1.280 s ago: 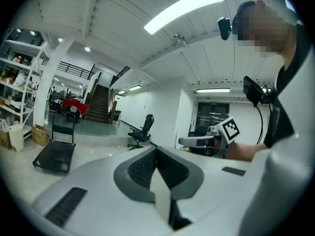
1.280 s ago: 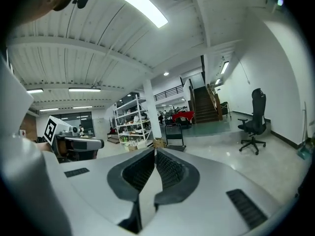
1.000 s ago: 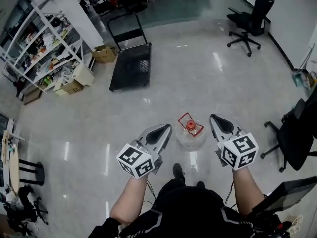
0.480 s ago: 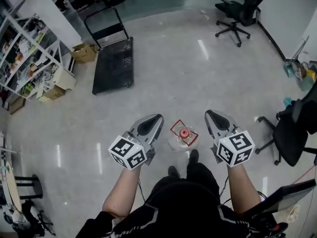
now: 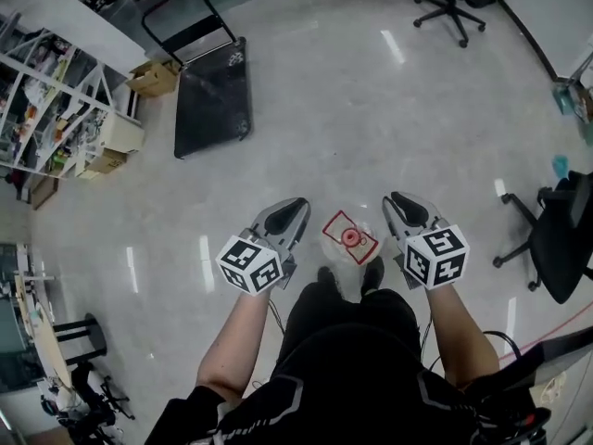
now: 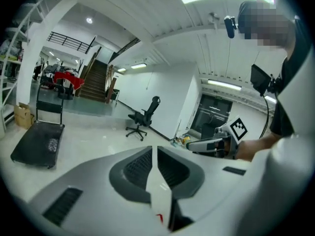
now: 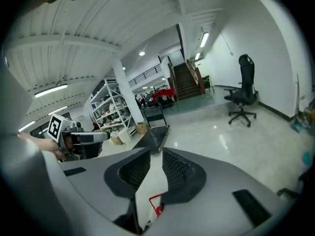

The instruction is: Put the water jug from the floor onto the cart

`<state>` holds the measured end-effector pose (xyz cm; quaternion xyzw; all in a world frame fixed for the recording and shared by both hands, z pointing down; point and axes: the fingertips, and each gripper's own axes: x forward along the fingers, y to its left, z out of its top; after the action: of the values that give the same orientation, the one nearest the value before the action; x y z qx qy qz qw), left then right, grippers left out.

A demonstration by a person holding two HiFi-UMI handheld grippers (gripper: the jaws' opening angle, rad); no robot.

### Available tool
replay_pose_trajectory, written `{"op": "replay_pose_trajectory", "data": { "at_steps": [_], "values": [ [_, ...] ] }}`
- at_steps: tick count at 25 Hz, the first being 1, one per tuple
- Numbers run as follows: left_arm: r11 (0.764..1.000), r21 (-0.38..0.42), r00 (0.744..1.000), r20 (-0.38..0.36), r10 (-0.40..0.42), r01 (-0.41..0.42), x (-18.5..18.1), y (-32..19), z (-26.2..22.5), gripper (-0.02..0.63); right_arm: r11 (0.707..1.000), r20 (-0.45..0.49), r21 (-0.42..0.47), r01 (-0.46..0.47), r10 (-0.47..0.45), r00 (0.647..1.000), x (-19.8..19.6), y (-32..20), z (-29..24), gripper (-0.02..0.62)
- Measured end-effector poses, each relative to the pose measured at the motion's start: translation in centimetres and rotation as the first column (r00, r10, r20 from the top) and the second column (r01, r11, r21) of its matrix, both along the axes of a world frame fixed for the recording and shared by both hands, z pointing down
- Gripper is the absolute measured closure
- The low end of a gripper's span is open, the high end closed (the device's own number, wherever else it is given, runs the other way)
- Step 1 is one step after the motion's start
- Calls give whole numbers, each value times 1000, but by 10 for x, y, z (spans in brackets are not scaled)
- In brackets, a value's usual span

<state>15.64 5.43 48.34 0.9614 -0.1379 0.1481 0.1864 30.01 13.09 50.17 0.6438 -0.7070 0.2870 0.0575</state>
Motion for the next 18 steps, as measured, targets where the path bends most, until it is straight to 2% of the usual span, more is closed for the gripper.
{"op": "replay_pose_trajectory", "data": {
  "at_steps": [4,8,11,14,18],
  "values": [
    [987,-154,993,108,56,-39,3,-7,87,561,987,106,-157,-46,63,992,-2,7,82,509],
    [965,-244,960,234,155,-96,4,-8,176,520,942,162,-322,-91,149,976,-7,26,174,492],
    [950,-283,929,298,217,-131,2,-8,236,495,901,202,-421,-105,206,958,-20,42,240,476],
    [929,-326,885,361,296,-178,-2,4,293,474,853,252,-509,-117,278,927,-32,66,301,465],
    [906,-390,837,430,338,-166,0,14,368,449,808,268,-576,-123,328,906,-36,90,371,437]
  ]
}}
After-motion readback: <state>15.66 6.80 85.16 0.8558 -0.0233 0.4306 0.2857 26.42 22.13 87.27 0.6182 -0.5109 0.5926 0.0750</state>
